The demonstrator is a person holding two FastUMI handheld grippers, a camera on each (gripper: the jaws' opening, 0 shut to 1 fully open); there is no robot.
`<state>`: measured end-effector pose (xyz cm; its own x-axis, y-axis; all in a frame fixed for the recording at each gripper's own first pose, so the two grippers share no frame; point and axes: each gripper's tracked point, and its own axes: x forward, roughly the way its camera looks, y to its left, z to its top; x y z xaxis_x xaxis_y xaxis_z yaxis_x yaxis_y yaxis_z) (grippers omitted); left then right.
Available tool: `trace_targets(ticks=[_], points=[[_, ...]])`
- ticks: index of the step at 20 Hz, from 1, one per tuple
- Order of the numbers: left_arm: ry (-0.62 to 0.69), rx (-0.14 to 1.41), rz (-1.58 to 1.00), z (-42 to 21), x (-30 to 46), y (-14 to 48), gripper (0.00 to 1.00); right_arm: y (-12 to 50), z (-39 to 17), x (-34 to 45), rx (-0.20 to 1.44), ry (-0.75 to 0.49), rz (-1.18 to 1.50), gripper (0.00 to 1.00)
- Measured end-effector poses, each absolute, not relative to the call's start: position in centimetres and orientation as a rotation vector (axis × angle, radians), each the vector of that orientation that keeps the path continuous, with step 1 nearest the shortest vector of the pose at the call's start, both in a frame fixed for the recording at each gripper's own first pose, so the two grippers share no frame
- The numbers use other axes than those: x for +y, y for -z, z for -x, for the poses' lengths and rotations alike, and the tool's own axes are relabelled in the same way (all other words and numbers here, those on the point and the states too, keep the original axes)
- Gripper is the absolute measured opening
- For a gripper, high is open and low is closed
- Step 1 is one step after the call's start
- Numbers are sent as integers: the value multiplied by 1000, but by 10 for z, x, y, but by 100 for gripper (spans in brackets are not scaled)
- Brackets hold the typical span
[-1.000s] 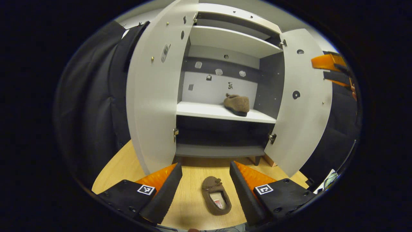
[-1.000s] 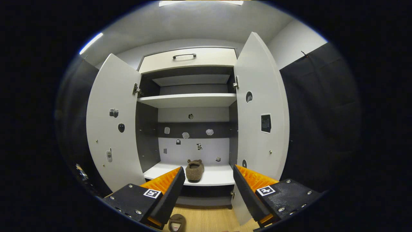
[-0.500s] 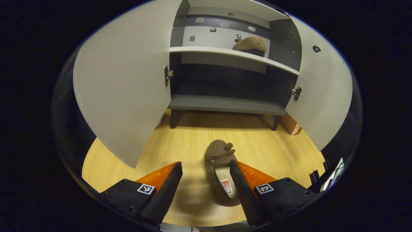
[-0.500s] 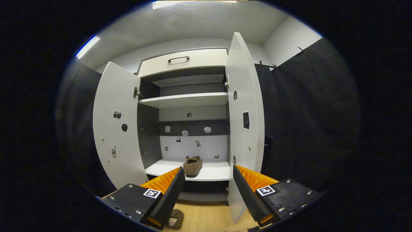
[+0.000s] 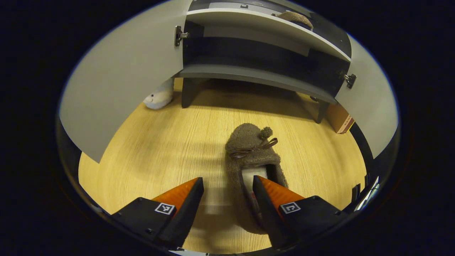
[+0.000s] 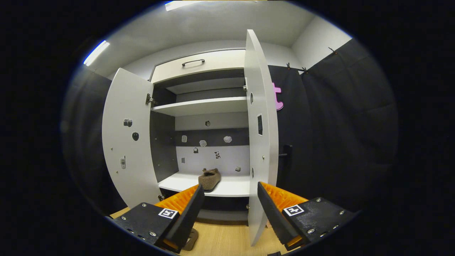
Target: Grab one shoe with the right hand and put it into the shoe cabinet, grab the other shoe with the left hand and put it into the shoe cabinet; then close the right door with the right hand and the left door with the left hand.
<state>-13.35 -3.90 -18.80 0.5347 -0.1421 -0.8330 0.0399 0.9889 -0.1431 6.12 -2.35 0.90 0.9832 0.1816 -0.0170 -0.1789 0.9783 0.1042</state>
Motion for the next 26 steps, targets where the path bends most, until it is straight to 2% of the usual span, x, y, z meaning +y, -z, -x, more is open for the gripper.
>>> trace_targets(ticks=[1,3,4,5,6,7,10,15,19,26], points=[[111,1013,133,135,-38,187,75,-8,-61,-26,31,-185,-110,92],[109,1030,176,136,-41,183,53,-9,-63,-32,32,-191,-128,92],[115,1038,186,136,-42,177,48,-10,-62,-34,33,-195,-141,92],[109,1047,172,134,-37,171,31,-9,-61,-37,34,-198,-152,92],[92,1057,141,136,-35,178,24,-11,-61,-36,35,-194,-155,92],[90,1070,148,135,-38,174,9,-11,-60,-38,34,-189,-156,92],[48,1099,197,130,-30,165,7,-13,-53,-43,31,-180,-149,92],[67,1076,258,124,-13,114,7,-16,-45,-49,27,-187,-144,92],[115,1009,322,127,20,68,7,-15,-45,-51,29,-191,-152,92],[153,920,265,108,39,25,7,-9,-45,-51,39,-207,-209,92]])
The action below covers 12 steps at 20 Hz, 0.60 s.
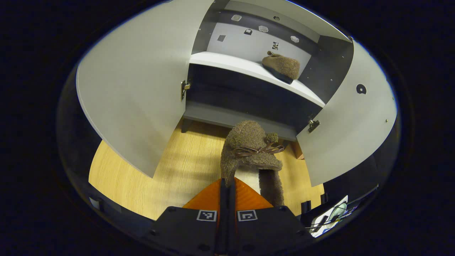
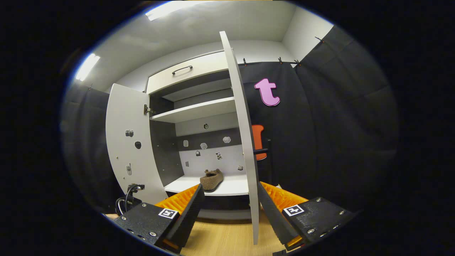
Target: Grab one shoe with the right hand and put it into the shoe cabinet, grab the other shoe with the left hand and put it into the shoe cabinet; then close the right door with the right hand and the left door with the left hand.
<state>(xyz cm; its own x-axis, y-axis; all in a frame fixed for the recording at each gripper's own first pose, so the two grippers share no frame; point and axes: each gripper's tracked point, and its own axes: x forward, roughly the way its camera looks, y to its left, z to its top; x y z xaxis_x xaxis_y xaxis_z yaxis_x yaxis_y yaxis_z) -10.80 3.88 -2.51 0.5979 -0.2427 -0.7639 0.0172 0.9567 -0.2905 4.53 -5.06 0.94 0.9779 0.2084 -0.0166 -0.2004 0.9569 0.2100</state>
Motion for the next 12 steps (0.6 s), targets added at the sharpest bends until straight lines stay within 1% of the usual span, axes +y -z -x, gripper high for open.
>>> trace_targets(ticks=[5,12], points=[[177,832,261,82,41,-20,7,-5,-47,-58,32,-196,-227,92],[197,706,252,4,34,-97,7,2,-44,-85,28,-149,-239,92]])
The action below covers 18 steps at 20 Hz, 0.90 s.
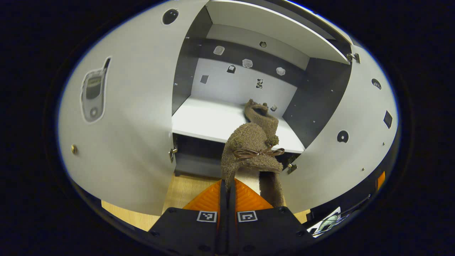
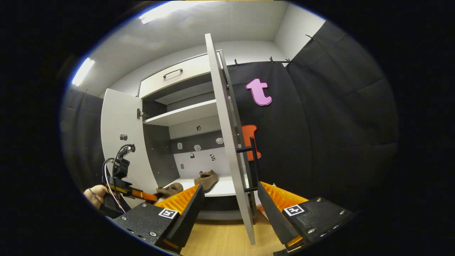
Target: Grab one shoe with the right hand and put it into the shoe cabinet, grab the other shoe with the left hand and put it into the shoe cabinet; then close the right door with the right hand and the left door with the left hand.
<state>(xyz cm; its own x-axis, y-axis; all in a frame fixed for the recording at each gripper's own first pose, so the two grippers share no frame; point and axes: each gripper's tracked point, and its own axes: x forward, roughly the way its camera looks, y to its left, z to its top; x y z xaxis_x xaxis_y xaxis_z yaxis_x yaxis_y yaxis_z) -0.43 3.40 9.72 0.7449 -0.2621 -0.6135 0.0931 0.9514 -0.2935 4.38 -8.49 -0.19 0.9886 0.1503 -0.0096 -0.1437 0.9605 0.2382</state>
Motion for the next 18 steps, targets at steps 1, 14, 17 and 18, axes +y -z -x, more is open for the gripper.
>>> trace_targets(ticks=[1,14,17,18], points=[[199,689,242,-8,34,-106,7,3,-45,-89,28,-136,-236,92],[156,651,258,-186,43,-118,7,32,-47,-112,94,-37,-252,94],[162,696,277,-213,40,-96,7,33,-50,-110,102,-25,-250,94],[162,713,284,-221,39,-89,7,32,-50,-109,104,-23,-250,94]])
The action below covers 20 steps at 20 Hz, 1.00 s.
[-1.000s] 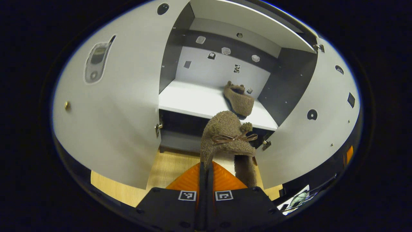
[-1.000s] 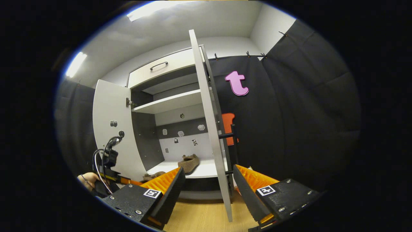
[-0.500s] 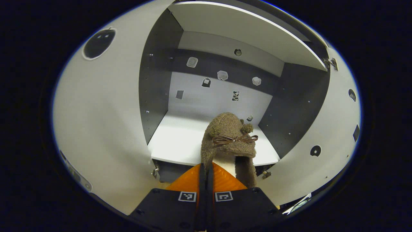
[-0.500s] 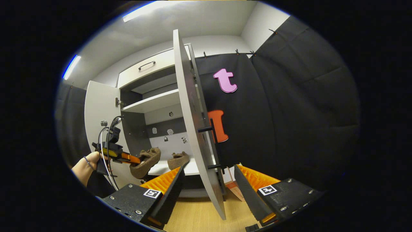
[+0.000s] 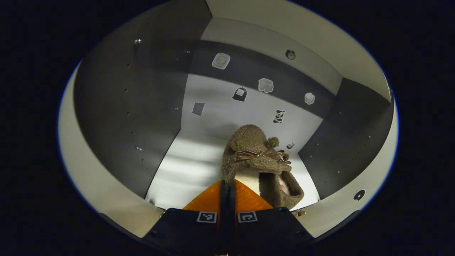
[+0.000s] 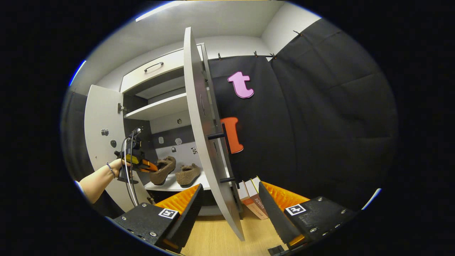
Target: Grab one shoe with the right hand and put it into the shoe cabinet, grab the other shoe with the left hand and put it into the shoe cabinet; then close the right door with the right hand and the left door with the left hand.
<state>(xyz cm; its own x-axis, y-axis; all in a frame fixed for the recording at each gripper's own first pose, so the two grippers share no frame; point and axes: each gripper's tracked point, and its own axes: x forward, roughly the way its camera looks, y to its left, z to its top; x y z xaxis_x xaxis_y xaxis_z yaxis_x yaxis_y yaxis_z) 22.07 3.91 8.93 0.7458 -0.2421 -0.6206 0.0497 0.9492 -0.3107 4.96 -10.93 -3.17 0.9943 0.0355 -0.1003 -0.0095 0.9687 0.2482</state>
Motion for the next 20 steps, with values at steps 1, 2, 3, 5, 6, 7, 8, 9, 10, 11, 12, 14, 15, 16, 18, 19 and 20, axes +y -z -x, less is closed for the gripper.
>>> trace_targets(ticks=[1,2,3,5,6,7,8,9,10,11,12,14,15,16,18,19,20], points=[[154,730,287,-228,40,-82,7,31,-50,-108,103,-20,-249,94],[146,749,282,-235,38,-72,7,29,-51,-108,99,-16,-247,94],[139,768,272,-240,39,-63,7,28,-52,-107,97,-14,-246,94],[122,809,254,-244,39,-47,7,27,-54,-107,94,-7,-246,94],[112,815,251,-247,38,-43,7,27,-54,-109,95,-3,-248,94],[112,812,253,-252,37,-44,10,29,-56,-109,99,2,-251,94],[109,801,246,-253,37,-44,10,30,-57,-110,103,6,-254,94],[114,779,225,-257,37,-48,16,32,-59,-109,109,8,-258,94],[120,760,208,-259,35,-53,21,34,-60,-109,115,7,-261,94],[130,742,195,-257,33,-62,23,35,-61,-107,121,4,-264,94],[139,724,185,-255,32,-71,23,36,-62,-105,125,-1,-264,94],[158,693,182,-247,26,-88,41,35,-64,-100,126,-15,-259,94],[165,670,179,-242,25,-99,58,34,-65,-98,126,-23,-256,94],[169,644,176,-239,24,-110,52,33,-65,-95,124,-32,-254,94],[171,585,163,-228,25,-136,64,29,-66,-92,117,-47,-251,94],[174,556,159,-221,25,-149,75,28,-66,-90,114,-54,-250,94],[179,530,158,-214,24,-161,75,27,-65,-89,111,-58,-249,94]])
